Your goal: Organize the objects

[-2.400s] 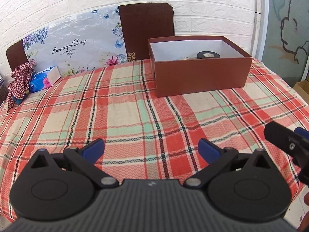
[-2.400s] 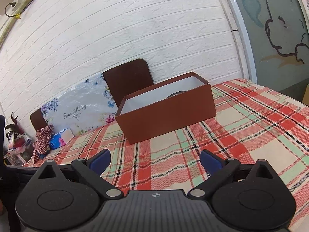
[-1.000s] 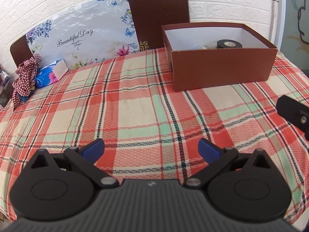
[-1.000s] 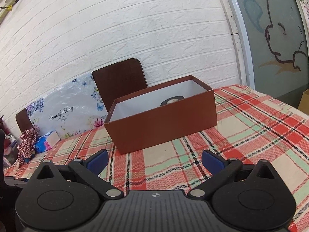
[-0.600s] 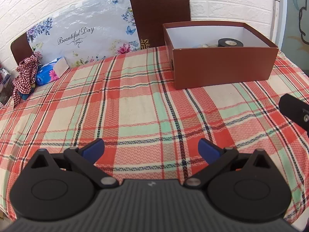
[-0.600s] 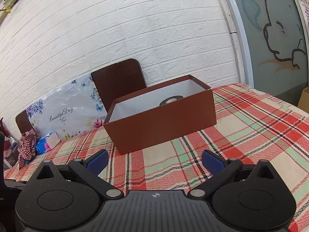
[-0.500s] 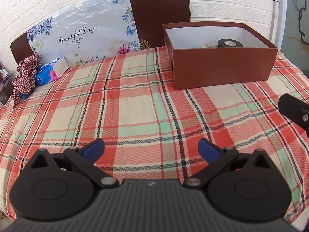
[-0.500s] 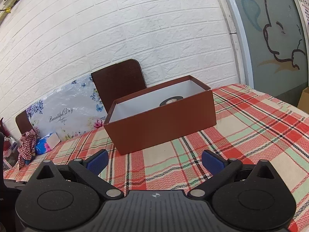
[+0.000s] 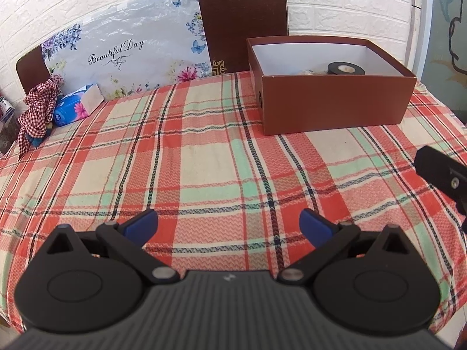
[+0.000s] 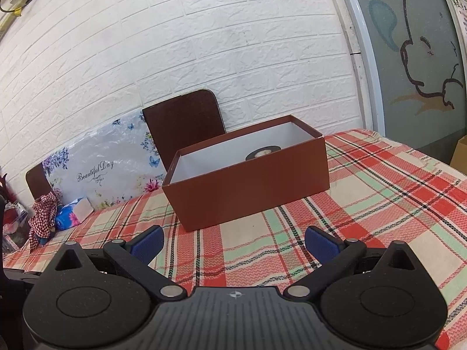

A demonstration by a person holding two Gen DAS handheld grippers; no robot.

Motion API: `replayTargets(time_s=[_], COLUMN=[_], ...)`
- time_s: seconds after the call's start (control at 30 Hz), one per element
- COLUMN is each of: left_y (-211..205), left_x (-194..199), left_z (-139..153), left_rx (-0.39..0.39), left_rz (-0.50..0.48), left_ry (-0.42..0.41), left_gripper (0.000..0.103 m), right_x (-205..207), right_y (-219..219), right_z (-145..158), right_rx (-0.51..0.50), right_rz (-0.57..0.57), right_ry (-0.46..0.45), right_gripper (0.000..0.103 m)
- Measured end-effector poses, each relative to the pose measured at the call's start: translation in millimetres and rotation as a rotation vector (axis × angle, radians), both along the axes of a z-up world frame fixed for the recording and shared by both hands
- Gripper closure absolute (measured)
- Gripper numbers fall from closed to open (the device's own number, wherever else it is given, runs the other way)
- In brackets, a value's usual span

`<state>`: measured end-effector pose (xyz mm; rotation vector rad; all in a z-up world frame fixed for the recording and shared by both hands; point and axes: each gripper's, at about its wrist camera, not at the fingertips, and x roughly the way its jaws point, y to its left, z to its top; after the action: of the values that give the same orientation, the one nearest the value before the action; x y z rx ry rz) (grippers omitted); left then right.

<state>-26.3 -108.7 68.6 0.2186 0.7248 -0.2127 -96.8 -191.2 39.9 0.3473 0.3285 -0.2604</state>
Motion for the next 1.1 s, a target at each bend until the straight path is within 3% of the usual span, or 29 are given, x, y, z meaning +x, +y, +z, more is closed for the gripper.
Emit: replayTargets(time_s=[1.1], left_y=[4], left_x=[2], left_z=[-7], left_rx=[0.009], left_rz=[-0.013], left_ry=[0.011], left_gripper=[0.0], right_x=[6], right_y=[11], right_z=[-4], right_rx=[-0.023], right_rz=[0.037], right_ry=[0.03], right_gripper=[0.001])
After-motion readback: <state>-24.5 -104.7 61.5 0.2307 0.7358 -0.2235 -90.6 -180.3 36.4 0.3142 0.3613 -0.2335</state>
